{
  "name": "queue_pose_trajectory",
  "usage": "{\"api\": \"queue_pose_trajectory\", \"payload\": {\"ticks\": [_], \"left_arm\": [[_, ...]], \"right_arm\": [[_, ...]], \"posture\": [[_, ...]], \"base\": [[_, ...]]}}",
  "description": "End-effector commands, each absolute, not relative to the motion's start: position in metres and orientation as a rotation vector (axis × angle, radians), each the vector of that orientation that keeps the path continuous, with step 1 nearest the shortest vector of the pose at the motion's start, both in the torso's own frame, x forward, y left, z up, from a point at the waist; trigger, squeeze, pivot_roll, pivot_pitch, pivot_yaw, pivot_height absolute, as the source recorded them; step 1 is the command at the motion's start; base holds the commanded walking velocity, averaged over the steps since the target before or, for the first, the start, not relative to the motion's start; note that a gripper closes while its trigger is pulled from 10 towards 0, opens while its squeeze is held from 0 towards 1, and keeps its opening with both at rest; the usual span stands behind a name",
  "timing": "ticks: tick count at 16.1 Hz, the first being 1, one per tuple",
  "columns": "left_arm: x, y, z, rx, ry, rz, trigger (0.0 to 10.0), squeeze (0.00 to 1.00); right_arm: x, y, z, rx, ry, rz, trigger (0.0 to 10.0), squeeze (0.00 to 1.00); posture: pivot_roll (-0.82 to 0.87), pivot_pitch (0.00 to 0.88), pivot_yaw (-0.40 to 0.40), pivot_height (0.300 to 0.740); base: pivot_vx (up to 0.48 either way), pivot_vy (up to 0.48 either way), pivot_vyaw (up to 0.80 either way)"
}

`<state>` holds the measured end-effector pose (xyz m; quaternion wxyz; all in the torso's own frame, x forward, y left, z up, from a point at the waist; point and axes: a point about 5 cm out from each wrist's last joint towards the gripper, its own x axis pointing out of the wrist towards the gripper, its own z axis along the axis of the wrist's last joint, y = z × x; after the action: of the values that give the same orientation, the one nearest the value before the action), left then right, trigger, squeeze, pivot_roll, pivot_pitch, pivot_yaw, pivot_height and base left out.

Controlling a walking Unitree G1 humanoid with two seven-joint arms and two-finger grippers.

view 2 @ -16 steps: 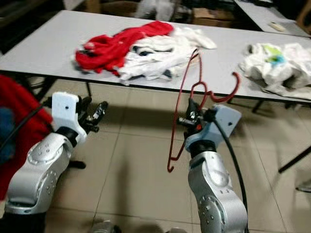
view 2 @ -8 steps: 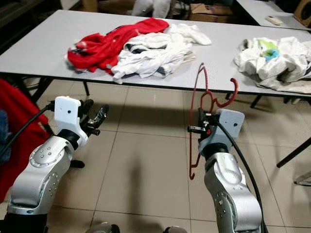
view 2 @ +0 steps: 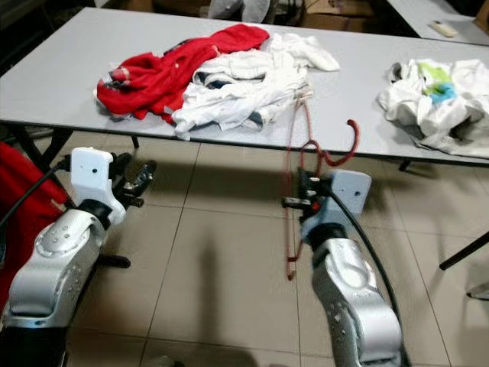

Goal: Hang hanger

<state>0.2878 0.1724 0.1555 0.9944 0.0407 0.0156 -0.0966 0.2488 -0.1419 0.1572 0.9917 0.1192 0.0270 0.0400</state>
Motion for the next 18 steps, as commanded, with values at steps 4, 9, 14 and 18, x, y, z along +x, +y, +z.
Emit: {"api": "queue_pose_trajectory", "payload": {"ticks": [4,9,14,18], "left_arm": [[0.292,0.169,0.163,0.089,-0.005,-0.202,10.0,0.00],[0.296,0.170,0.165,0.097,-0.009,-0.209,10.0,0.00],[0.300,0.168,0.165,0.095,-0.013,-0.219,10.0,0.00],[0.302,0.166,0.166,0.098,-0.016,-0.225,10.0,0.00]], "right_arm": [[0.250,-0.148,0.159,0.206,0.028,0.048,10.0,0.00],[0.249,-0.146,0.159,0.190,0.021,0.065,10.0,0.00],[0.248,-0.147,0.158,0.164,0.019,0.065,10.0,0.00],[0.248,-0.147,0.157,0.147,0.019,0.063,10.0,0.00]], "posture": [[0.01,0.045,-0.017,0.740],[0.01,0.050,-0.004,0.740],[0.00,0.048,0.000,0.740],[0.01,0.049,-0.002,0.740]], "base": [[0.299,0.000,-0.58],[0.296,0.000,0.00],[0.299,0.000,0.00],[0.297,0.000,0.00]]}}
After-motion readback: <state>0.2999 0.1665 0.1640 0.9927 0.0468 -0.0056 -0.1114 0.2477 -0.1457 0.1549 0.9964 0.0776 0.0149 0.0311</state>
